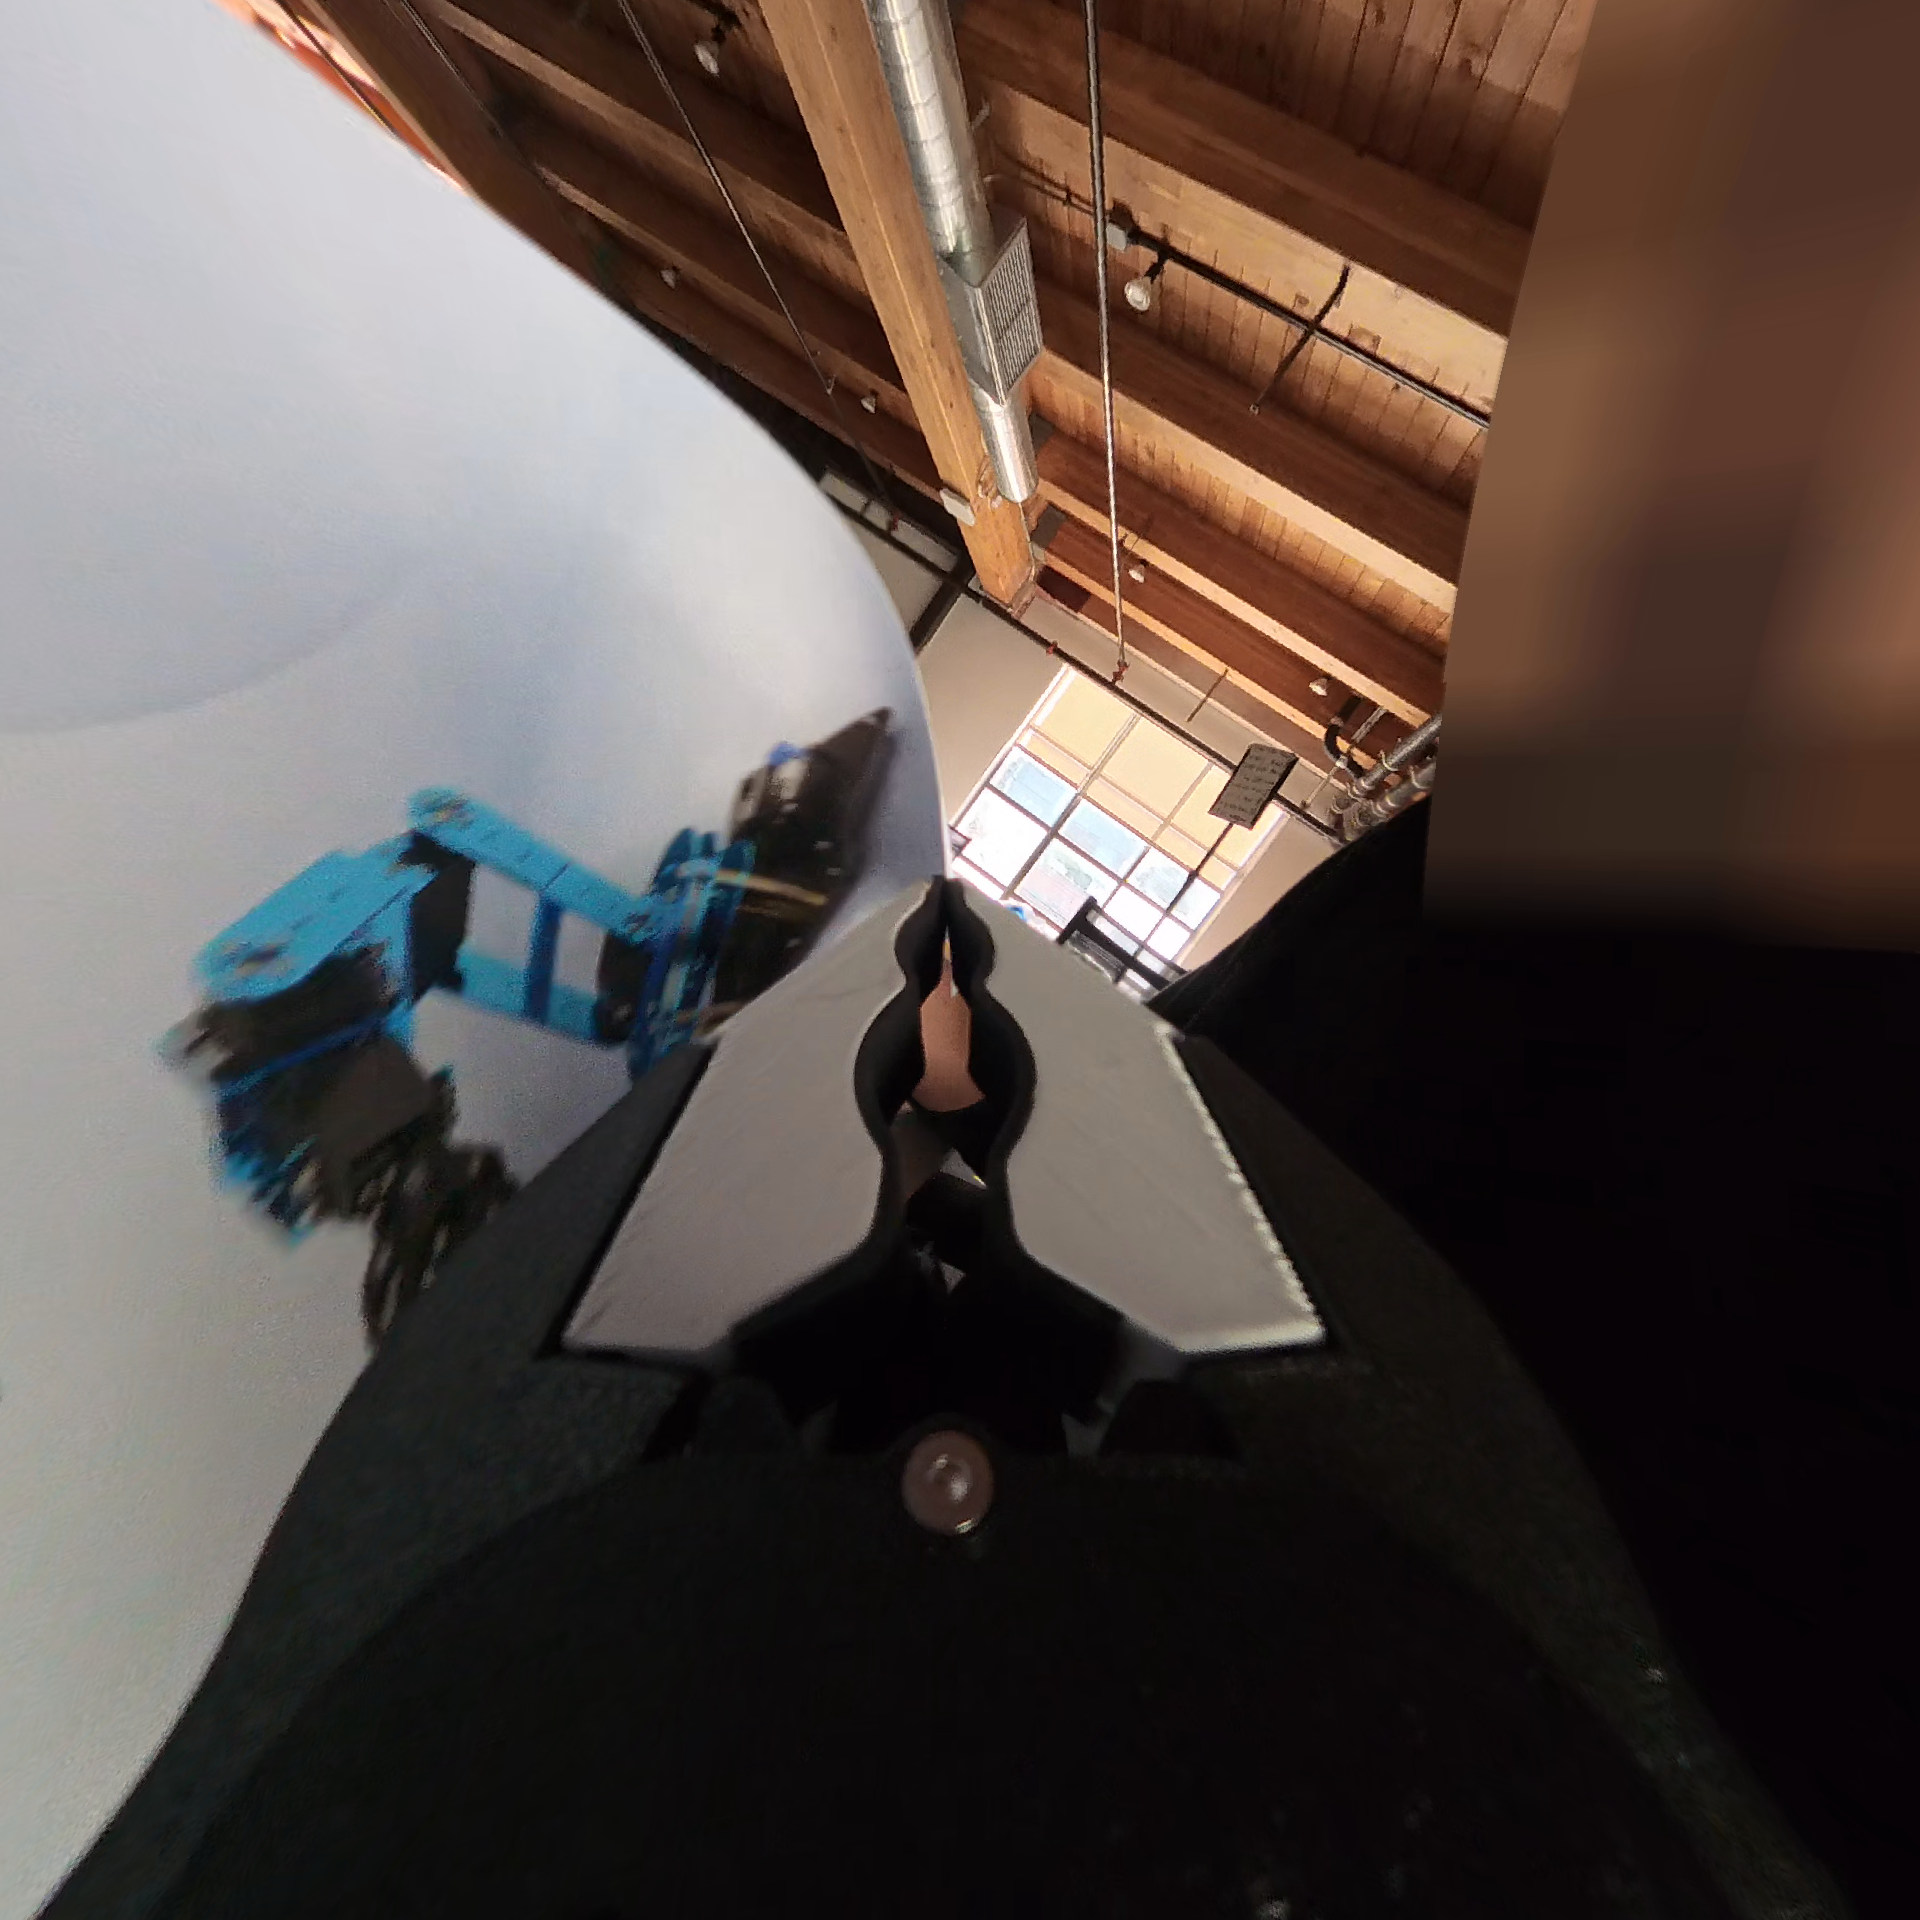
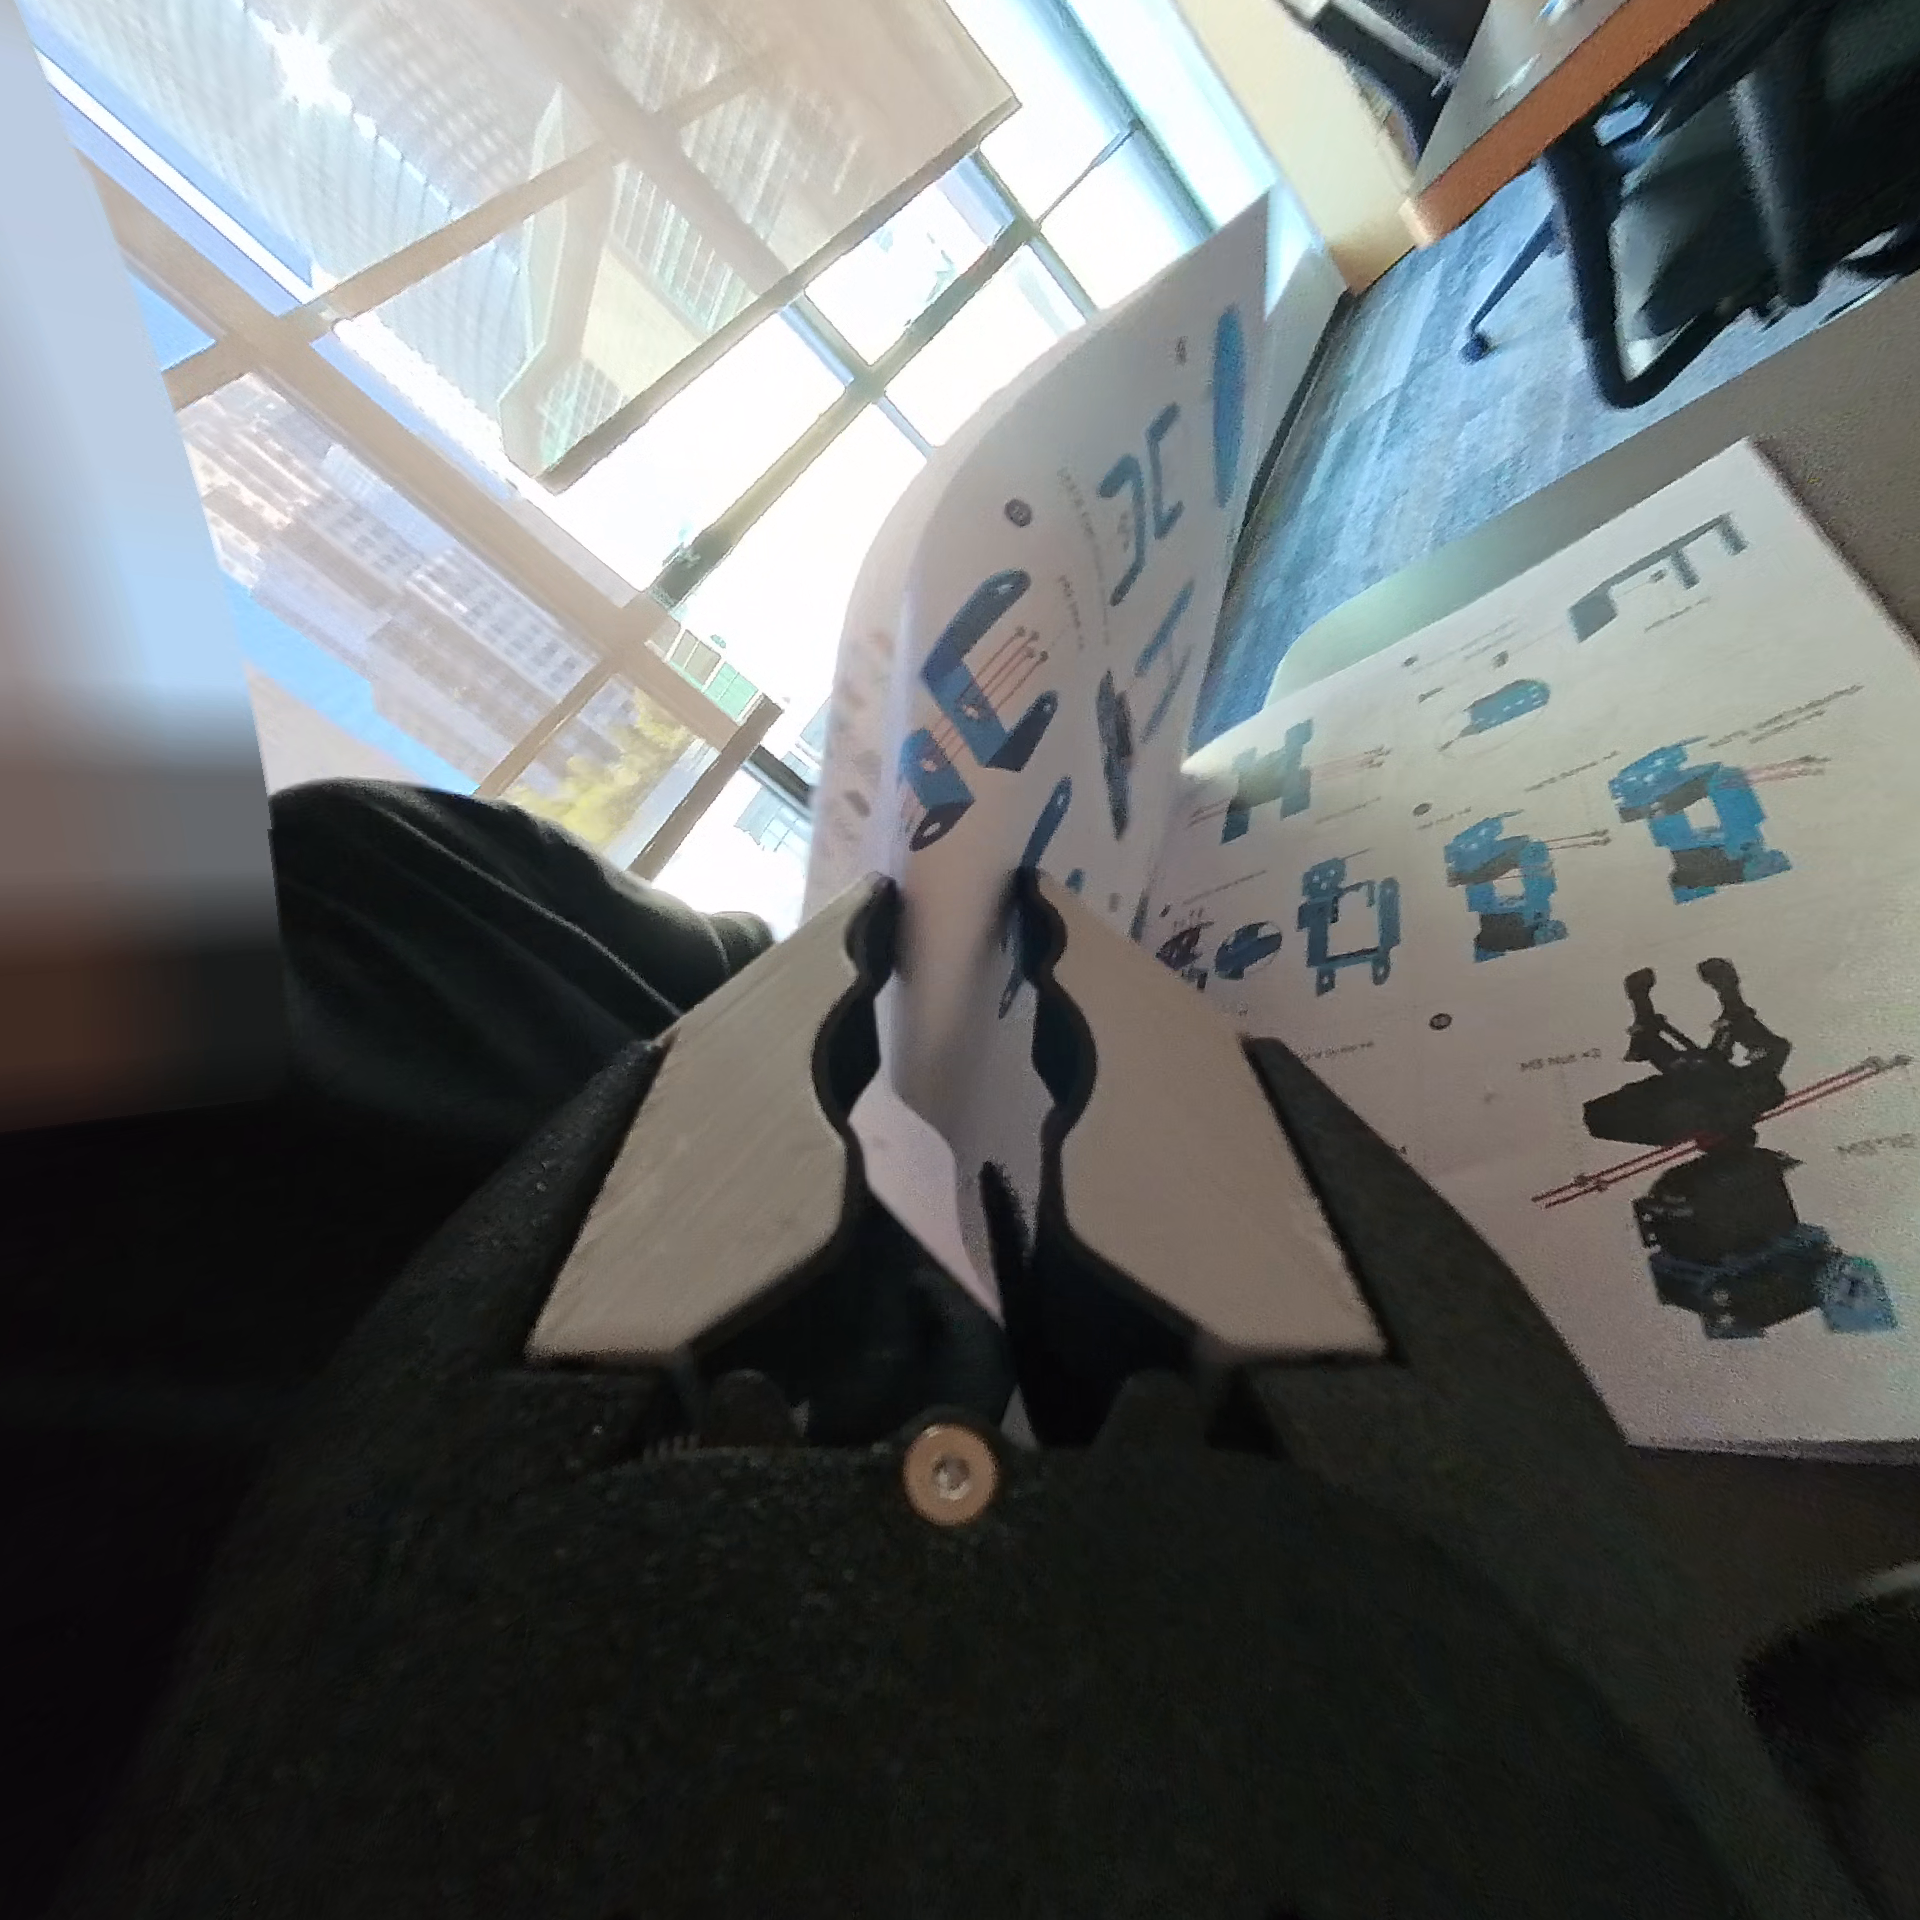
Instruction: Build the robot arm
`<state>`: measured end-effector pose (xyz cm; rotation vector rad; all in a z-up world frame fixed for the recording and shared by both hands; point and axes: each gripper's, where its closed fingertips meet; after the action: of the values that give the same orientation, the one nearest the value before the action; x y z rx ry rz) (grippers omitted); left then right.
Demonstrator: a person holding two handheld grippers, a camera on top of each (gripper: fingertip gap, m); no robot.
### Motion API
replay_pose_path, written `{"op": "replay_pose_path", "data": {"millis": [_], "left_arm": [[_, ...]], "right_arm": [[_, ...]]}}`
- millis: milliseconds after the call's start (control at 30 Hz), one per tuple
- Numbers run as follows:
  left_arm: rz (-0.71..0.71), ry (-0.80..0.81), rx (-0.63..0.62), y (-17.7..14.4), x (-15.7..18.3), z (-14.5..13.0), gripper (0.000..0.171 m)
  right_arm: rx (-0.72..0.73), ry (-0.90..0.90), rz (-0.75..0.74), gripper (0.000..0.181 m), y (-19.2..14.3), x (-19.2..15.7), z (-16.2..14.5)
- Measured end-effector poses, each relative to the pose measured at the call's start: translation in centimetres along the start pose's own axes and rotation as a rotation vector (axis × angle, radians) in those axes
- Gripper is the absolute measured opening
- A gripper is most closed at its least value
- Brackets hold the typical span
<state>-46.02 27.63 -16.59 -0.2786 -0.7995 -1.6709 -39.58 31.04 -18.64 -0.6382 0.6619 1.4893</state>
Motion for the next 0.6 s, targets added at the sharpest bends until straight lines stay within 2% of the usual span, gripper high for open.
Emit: {"op": "replay_pose_path", "data": {"millis": [100, 200, 300, 367, 400, 433, 467, 500, 600], "left_arm": [[0.079, 0.042, 0.022, -3.9, 1.6, 1.0, 0.0], [0.208, 0.069, 0.055, -9.1, 2.7, 2.1, 0.0], [0.455, 0.065, 0.046, -14.0, 1.3, 1.4, 0.0], [0.61, 0.057, 0.03, -15.6, -0.4, 0.3, 0.0], [0.678, 0.073, 0.033, -15.8, -1.1, -0.1, 0.014], [0.742, 0.087, 0.034, -15.8, -1.9, -0.6, 0.041], [0.796, 0.102, 0.019, -15.7, -2.6, -1.2, 0.056], [0.848, 0.128, 0.004, -15.6, -3.3, -2.0, 0.065], [1.034, 0.25, -0.038, -15.5, -5.9, -3.2, 0.063]], "right_arm": [[0.037, -0.035, -0.106, 0.015, -1.5, 0.8, 1.0], [0.037, -0.111, -0.264, 0.012, -2.8, 1.6, 0.8], [0.036, -0.2, -0.478, 0.009, -4.1, 2.7, 0.5], [0.044, -0.255, -0.51, 0.007, -3.4, 1.7, 0.3], [0.053, -0.285, -0.538, 0.006, -3.0, 1.3, 0.5], [0.06, -0.333, -0.581, 0.004, -2.6, 1.0, 0.7], [0.056, -0.385, -0.614, 0.002, -2.2, 0.6, 0.8], [0.045, -0.428, -0.636, 0.0, -1.7, 0.1, 0.8], [0.04, -0.5, -0.649, 0.0, -0.5, -1.6, 0.5]]}}
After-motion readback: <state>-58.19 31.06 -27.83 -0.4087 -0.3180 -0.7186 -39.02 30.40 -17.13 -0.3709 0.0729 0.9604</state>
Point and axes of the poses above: each gripper's, where its closed fingertips meet, y out along the fingers, z out of its top, x = y × z across the jaws, and after that the axes turned 1 degree about y, right-handed
